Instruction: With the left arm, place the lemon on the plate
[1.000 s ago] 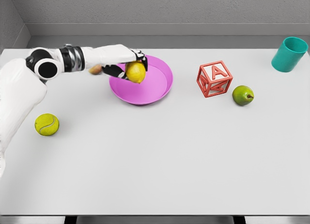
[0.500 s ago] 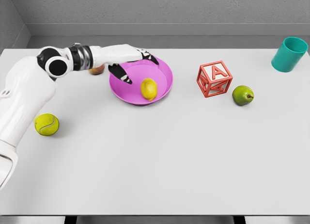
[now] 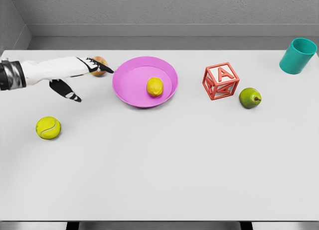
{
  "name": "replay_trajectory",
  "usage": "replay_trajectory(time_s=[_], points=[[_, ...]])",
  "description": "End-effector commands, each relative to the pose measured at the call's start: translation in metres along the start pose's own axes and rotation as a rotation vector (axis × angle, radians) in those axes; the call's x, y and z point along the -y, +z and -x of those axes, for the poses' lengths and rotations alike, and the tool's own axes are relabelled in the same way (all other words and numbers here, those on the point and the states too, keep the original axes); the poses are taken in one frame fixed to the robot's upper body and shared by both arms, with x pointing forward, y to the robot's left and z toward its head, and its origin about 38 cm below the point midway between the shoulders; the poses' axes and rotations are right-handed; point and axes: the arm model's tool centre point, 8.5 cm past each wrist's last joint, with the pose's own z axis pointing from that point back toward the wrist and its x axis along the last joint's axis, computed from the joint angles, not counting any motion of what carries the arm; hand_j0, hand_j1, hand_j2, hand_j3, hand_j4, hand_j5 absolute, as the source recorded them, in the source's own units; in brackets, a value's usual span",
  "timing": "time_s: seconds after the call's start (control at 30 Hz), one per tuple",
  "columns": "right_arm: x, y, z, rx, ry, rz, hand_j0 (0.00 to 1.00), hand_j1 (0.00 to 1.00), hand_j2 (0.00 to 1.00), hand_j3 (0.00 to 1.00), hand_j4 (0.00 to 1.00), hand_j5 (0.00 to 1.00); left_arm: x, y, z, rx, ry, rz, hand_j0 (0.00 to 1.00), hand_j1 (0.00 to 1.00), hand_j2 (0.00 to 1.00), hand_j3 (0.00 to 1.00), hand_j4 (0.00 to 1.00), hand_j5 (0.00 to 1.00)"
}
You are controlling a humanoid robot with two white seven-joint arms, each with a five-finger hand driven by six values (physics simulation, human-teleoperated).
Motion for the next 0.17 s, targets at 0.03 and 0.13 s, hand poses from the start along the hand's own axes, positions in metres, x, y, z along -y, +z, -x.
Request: replay_trajectory(time_s=[0.03,0.13], points=[[0.000,0.000,0.000,0.000,0.000,0.000,1.00,1.00,1.00,1.00,1.00,1.00,-0.008,0.055,0.019,-0.098,0.009,0.005,1.00,1.00,1.00,1.00,1.00,1.00],[0.000,0.000,0.000,0.000,0.000,0.000,1.00,1.00,1.00,1.00,1.00,1.00,0.006,0.075,0.034,-0.160,0.042,0.032,1.00,1.00,1.00,1.00,1.00,1.00]])
